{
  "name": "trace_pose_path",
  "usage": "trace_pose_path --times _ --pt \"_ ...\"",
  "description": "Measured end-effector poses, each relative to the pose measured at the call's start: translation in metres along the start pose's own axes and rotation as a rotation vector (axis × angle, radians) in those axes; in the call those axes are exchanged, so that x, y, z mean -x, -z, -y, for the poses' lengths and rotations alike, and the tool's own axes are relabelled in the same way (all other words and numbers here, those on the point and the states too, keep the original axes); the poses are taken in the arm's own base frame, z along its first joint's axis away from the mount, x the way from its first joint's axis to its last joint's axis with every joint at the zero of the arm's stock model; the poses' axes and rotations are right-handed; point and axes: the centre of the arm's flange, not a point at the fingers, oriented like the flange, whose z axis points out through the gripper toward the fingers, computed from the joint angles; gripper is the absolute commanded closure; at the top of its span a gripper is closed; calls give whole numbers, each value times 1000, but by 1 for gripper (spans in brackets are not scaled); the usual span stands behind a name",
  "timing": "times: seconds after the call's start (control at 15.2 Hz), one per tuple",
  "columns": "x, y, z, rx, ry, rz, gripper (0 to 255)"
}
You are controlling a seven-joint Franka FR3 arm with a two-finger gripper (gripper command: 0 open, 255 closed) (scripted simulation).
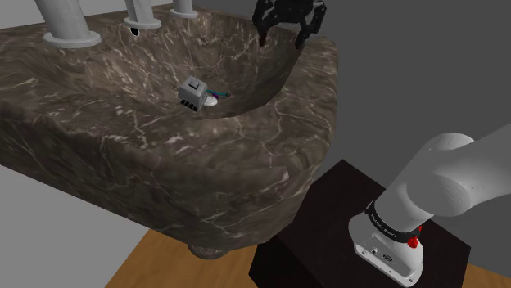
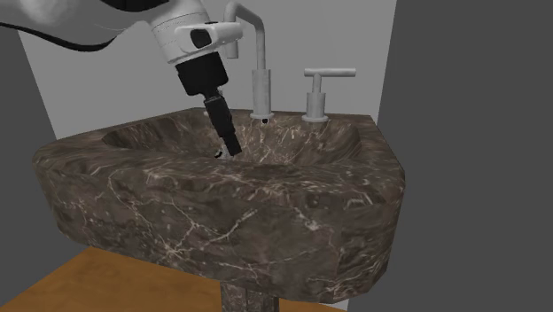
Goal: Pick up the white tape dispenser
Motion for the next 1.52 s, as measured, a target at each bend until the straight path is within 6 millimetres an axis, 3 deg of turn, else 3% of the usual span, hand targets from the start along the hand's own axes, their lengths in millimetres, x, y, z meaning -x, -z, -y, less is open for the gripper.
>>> trace_pose_path --times 0.07,0.26,0.86,1.06,1.39,1.45,1.52 --pt "2 -18 13 -43 -39 65 0" --pt "7 -31 62 -81 -113 127 0" --pt "4 -58 177 -55 -271 139 0" --pt "6 -72 189 -52 -288 140 0" --pt "13 -94 189 -52 -291 140 0" --pt "13 -97 189 -51 -291 140 255" --pt "13 -97 189 -52 -291 139 255"
